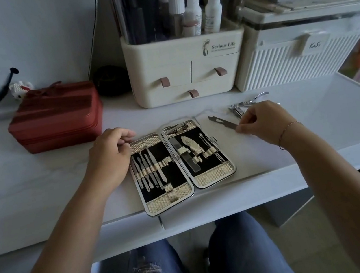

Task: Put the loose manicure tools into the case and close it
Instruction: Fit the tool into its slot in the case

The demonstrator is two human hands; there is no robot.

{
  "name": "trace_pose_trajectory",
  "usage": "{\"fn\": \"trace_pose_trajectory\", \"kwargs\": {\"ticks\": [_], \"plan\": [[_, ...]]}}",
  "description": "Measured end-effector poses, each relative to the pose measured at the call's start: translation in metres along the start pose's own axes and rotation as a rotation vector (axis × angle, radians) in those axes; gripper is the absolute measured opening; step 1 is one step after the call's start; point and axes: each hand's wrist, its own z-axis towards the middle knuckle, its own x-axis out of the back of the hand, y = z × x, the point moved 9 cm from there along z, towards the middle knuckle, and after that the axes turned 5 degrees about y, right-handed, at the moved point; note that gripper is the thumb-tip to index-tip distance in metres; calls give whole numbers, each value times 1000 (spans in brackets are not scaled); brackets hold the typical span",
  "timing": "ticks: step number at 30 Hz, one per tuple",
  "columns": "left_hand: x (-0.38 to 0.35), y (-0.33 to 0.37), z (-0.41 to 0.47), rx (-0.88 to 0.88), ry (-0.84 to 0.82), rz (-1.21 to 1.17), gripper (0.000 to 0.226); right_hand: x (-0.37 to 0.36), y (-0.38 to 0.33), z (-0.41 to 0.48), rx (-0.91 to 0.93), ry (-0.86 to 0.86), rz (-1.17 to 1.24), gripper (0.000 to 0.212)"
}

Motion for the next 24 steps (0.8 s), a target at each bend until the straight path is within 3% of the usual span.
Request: {"fn": "trace_pose_trajectory", "kwargs": {"ticks": [6,18,21,24], "plan": [[0,2,0,-6,-7,-7,30,0,-7,5,46,-20,32,4],[1,3,0,-7,-16,-19,30,7,-8,18,17,-39,126,14],[1,2,0,-5,-7,-6,30,4,-12,19,-28,-83,342,5],[0,1,0,1,-11,-2,31,-15,-44,16,-58,-278,790,14]]}}
